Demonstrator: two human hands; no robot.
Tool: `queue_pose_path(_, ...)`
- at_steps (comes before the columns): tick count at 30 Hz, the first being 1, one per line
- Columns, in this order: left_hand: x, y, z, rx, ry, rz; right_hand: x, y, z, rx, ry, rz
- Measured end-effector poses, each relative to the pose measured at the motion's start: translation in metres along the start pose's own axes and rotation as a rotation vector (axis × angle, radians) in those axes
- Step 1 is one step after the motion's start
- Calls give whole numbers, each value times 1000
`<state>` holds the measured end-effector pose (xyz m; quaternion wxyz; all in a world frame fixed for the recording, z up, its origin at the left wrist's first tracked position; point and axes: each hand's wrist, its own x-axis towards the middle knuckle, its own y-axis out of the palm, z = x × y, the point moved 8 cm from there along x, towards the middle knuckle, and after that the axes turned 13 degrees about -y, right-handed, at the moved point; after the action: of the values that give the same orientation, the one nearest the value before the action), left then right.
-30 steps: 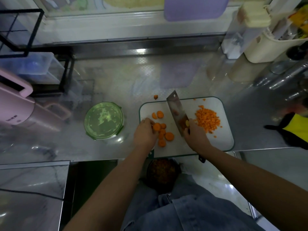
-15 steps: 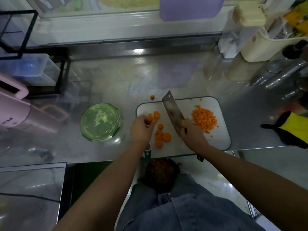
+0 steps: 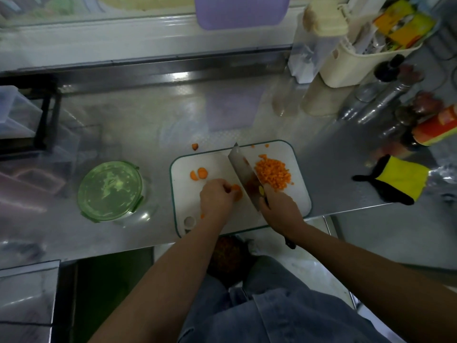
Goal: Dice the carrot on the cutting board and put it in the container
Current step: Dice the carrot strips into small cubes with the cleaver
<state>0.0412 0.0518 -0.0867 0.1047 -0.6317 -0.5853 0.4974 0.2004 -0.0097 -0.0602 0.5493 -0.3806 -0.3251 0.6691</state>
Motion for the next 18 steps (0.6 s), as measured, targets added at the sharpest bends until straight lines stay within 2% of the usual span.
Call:
queue_pose_path(3,-4,0,-2,-6,-9,-40,0,1,0,10,-26,-4)
queue_pose_path(11,-14,3,-4,97,104,-82,-2,6,0,41,-59,-19)
queue_pose_path(18,-12,3,2,24,-58,-55,-4,5,5,9,-80,7)
